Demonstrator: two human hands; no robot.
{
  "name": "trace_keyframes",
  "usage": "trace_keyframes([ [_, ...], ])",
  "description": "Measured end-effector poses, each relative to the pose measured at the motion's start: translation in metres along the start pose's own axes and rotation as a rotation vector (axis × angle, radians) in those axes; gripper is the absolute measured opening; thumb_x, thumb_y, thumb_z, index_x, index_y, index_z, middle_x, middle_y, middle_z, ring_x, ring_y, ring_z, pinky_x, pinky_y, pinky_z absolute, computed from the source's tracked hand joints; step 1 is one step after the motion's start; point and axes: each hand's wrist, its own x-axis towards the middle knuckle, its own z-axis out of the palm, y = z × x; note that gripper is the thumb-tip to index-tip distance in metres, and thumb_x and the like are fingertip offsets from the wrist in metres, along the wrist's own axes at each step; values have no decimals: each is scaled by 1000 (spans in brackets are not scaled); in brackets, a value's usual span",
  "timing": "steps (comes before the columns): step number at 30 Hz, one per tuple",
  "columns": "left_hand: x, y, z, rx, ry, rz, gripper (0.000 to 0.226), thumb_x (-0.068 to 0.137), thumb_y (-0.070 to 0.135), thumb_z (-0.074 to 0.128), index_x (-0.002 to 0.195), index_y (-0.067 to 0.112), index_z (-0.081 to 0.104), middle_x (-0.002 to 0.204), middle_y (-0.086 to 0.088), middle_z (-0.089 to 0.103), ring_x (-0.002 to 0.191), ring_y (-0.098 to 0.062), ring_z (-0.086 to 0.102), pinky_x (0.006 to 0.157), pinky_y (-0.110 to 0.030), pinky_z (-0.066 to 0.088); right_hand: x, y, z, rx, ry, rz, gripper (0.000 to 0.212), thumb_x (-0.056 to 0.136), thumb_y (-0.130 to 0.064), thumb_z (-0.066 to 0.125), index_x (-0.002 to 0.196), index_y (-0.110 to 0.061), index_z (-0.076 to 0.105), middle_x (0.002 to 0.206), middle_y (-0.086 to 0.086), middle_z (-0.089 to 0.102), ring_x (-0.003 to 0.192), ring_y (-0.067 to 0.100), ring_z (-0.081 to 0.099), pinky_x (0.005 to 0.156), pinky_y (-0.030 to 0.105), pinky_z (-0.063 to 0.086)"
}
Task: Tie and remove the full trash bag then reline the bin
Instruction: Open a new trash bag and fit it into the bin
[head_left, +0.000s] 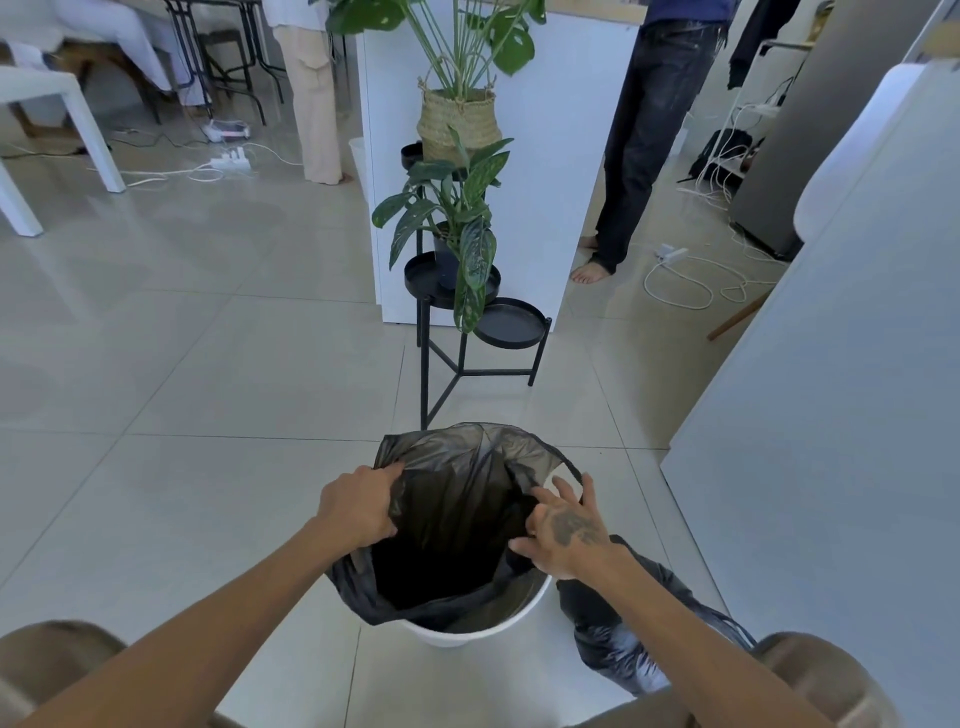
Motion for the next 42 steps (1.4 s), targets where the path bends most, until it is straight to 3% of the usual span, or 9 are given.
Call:
trace_keyframes([
  [4, 0, -2, 2, 69, 7, 21, 84, 78, 40, 74, 151, 38, 31, 121, -6, 62, 104, -30, 66, 80, -39, 55, 1, -2, -11, -17, 83, 80, 86, 91, -77, 10, 124, -22, 67, 154, 5, 45, 151, 32, 21, 119, 63, -9],
  [8, -1, -8, 0, 109, 22, 50, 78, 80, 32, 67, 149, 43, 33, 118, -5, 61, 101, -31, 66, 80, -39, 55, 5, 0, -14, -221, 87, 123, 59, 92, -64, 47, 135, -25, 56, 157, 11, 37, 149, 38, 22, 117, 68, -9],
  [10, 0, -14, -1, 125, 10, 65, 75, 82, 33, 66, 149, 42, 33, 118, -6, 58, 103, -31, 65, 84, -40, 56, 5, 5, -12, -291, 26, 167, 62, 87, -46, 65, 142, -25, 47, 161, 14, 27, 150, 41, 16, 115, 71, -10],
  [18, 6, -28, -16, 126, -114, 67, 77, 88, 52, 63, 153, 36, 25, 131, -11, 51, 117, -35, 59, 97, -44, 50, 5, 27, -20, -367, -116, 236, 86, 90, -40, 60, 160, -25, 12, 168, 14, -2, 154, 38, -7, 113, 72, -12],
  [24, 2, -30, -18, 53, -166, 157, 94, 69, 47, 82, 149, 44, 32, 145, -5, 38, 124, -36, 55, 97, -48, 52, 6, 25, -26, -110, 44, 101, 84, 82, -26, 71, 154, -28, 28, 164, 8, 19, 152, 35, 12, 121, 63, -1],
  [29, -1, -33, -7, -57, 34, 253, 62, 80, 47, 75, 139, 43, 54, 168, -6, 14, 143, -33, 38, 107, -45, 45, 6, 26, -15, 142, 235, 6, 58, 83, -20, 69, 138, -23, 52, 153, 0, 39, 140, 26, 35, 118, 41, 27],
  [36, -6, -19, -7, 106, 419, 389, 42, 81, 21, 76, 122, 19, 71, 150, -21, 47, 137, -45, 43, 111, -54, 40, 13, 21, -9, 79, 493, -9, 38, 84, -25, 67, 122, -22, 61, 130, 3, 51, 117, 24, 46, 100, 35, 40],
  [40, 0, -2, -7, 62, 541, 505, 37, 81, 13, 75, 118, 13, 71, 130, -15, 65, 125, -39, 57, 109, -49, 42, 26, 15, -6, 139, 482, -90, 47, 86, -25, 67, 132, -20, 56, 141, 4, 49, 128, 27, 46, 109, 39, 39],
  [42, 3, 5, -5, -35, 460, 524, 38, 87, 17, 69, 125, 14, 67, 124, -9, 69, 111, -33, 65, 97, -42, 48, 36, 13, -1, 157, 396, -122, 57, 87, -25, 67, 141, -19, 49, 153, 5, 41, 140, 28, 38, 118, 39, 32],
])
